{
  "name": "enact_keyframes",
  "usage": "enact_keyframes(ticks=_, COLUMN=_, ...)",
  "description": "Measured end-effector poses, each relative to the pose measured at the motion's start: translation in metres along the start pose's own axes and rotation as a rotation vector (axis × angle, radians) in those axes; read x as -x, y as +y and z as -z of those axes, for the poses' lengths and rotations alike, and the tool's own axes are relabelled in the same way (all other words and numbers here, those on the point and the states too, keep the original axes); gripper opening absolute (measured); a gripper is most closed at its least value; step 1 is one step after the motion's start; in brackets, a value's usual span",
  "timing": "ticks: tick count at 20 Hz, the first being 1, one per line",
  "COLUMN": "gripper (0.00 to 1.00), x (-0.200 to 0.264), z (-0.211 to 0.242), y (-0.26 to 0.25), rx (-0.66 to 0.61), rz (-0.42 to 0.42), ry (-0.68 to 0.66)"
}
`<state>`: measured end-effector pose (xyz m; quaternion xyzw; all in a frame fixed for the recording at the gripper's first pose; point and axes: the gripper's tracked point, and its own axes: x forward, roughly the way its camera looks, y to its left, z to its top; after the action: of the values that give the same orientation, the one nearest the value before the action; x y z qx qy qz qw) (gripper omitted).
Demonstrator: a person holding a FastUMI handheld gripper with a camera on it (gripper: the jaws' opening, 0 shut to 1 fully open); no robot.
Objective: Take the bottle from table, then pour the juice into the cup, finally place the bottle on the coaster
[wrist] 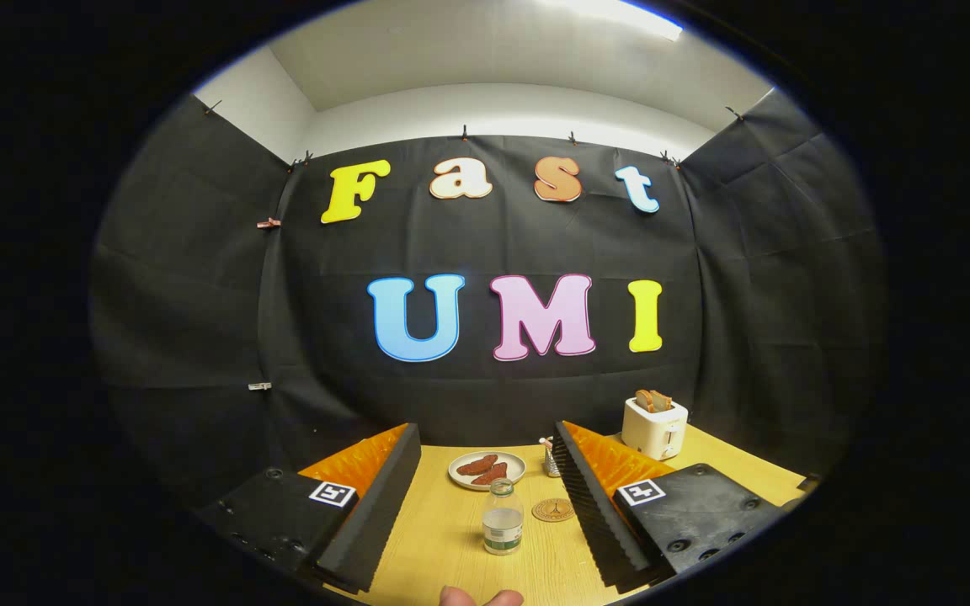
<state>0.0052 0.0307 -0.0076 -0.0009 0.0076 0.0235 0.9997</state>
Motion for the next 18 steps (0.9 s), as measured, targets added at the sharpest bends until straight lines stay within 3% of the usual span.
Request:
enact_keyframes(ticks=9, gripper=0.97, x=0.001, z=0.009, y=-0.002, rx=0.021, rz=-0.02, ry=0.023)
enact_keyframes(ticks=12, gripper=0.97, x=-0.002, z=0.017, y=-0.01, rx=0.025, rz=0.012, ry=0.009)
enact_keyframes(ticks=15, gripper=0.96, x=-0.009, z=0.056, y=-0.021, rx=0.068, rz=0.073, ry=0.02)
enact_keyframes(ticks=18, gripper=0.96, x=-0.024, z=0.099, y=-0.015, rx=0.067, rz=0.071, ry=0.034)
